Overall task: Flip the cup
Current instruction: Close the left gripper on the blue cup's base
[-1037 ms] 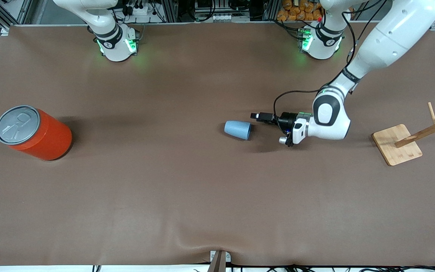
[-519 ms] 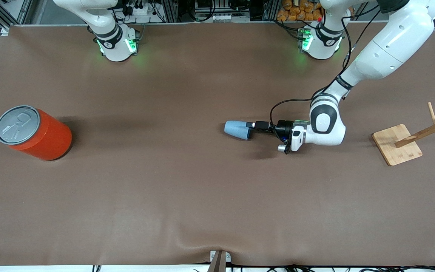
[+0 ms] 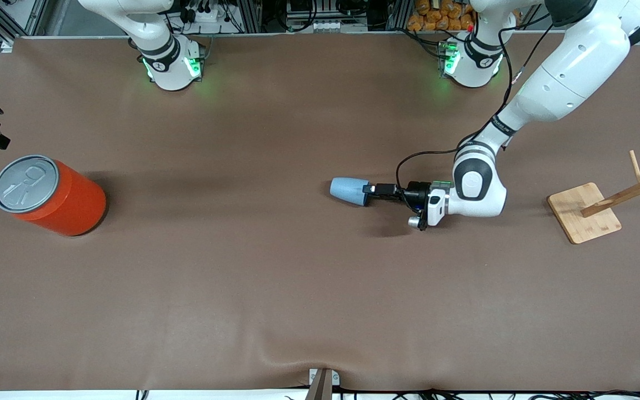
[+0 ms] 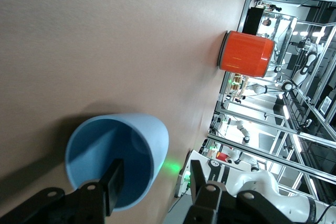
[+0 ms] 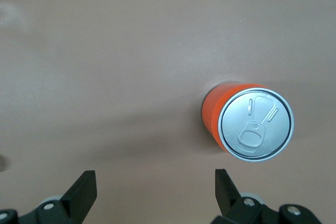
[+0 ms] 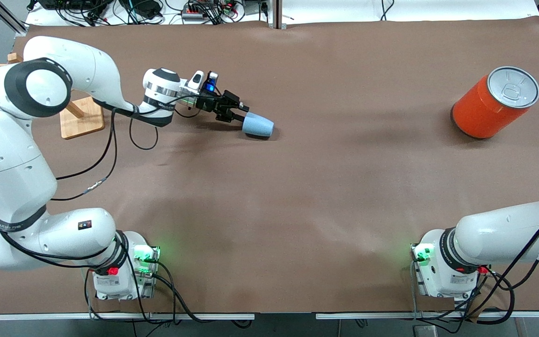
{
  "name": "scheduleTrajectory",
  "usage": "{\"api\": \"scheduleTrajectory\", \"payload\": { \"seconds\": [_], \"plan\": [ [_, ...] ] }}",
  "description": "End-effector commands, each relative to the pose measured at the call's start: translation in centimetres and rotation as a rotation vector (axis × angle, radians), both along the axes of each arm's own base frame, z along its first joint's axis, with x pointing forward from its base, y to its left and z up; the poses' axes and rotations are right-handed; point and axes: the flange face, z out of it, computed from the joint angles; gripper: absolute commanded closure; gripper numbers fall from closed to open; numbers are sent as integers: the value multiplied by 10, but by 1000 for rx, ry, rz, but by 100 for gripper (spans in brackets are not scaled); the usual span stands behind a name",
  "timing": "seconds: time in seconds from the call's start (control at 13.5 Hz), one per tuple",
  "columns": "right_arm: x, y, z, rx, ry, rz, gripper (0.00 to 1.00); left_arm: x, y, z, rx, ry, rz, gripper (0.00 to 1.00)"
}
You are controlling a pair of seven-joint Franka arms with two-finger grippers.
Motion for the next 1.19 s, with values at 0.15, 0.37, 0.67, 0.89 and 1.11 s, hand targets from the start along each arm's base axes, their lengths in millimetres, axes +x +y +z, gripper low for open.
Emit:
{"api": "scheduleTrajectory", "payload": {
  "seconds": [0.15,0.37,0.67,0.89,1.11],
  "plan": [
    [0,-1,4,-6,3,14,0,-8,-30,-8,-1,-2,18,70],
    [0,-2,3,-7,6,15,0,-11,-35,-14,56,-28,42,100],
    [0,-2,2,-5,10,14,0,18,-6,6,106,-4,122,100],
    [-2,1,5,-7,6,18,0,43,12,51,192,21,160,100],
    [-2,3,5,-5,9,22,0,60,31,116,322,3,169,100]
  ]
}}
